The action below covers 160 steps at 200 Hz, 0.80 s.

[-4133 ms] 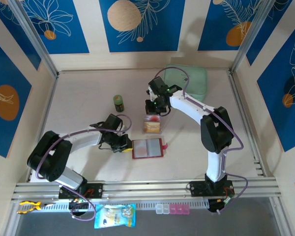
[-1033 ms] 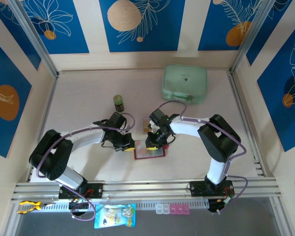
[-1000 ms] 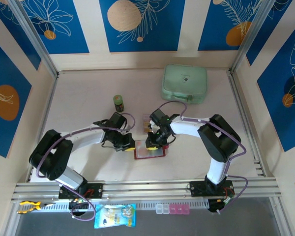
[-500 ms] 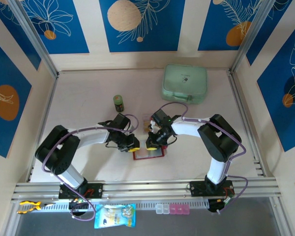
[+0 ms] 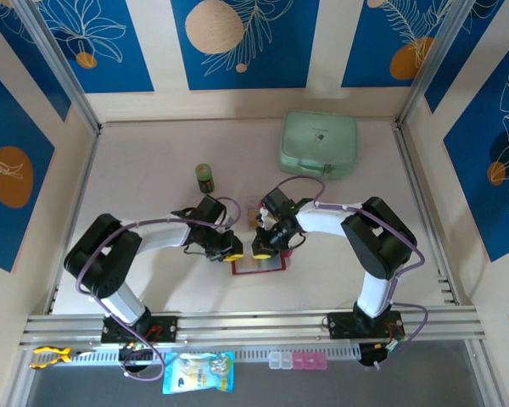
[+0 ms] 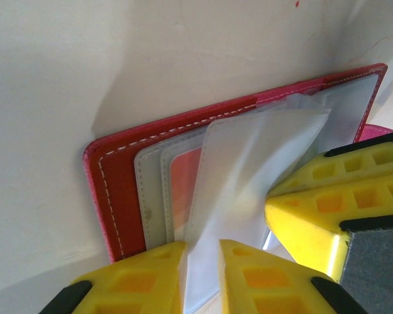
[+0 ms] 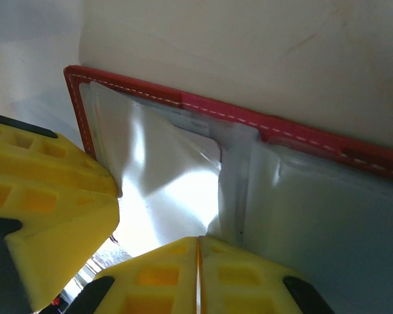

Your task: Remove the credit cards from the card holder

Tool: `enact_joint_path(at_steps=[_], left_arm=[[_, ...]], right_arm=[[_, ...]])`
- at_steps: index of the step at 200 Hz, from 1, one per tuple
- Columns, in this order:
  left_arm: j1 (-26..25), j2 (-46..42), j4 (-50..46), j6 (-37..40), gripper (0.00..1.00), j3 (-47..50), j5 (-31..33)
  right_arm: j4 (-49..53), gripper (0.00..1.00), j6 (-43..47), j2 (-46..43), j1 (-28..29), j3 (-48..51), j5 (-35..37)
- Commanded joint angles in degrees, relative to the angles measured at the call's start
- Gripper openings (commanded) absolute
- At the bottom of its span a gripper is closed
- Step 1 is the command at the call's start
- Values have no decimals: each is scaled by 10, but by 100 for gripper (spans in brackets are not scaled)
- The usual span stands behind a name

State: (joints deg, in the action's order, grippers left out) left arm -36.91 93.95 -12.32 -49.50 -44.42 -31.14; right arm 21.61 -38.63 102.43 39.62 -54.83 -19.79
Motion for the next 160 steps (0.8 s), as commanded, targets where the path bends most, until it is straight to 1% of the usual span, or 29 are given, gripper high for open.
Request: enact_joint_path(at_steps=[1,44,97,126,147,160], left_arm=[[-6,14,5,-4,19,-6,-8],[-6,11,12,-9,16,-8,-12],[-7,18,14,-10,15,-9,-13],[-6,21,9,-10,15,-6,-10],[-6,24,9,-9,16,-7,-10],[-7,27,9,-8,16,-8,-12]], right_arm=[[1,10,-1,-6,2,5,-8],[0,10,-1,-4,5,5,-9],[5,10,0,-6,6,4,-5],[38,17,4,-35,12,-2,30],[58,18,7,-45,12,-2,52],[60,18,5,-44,9,3,53]])
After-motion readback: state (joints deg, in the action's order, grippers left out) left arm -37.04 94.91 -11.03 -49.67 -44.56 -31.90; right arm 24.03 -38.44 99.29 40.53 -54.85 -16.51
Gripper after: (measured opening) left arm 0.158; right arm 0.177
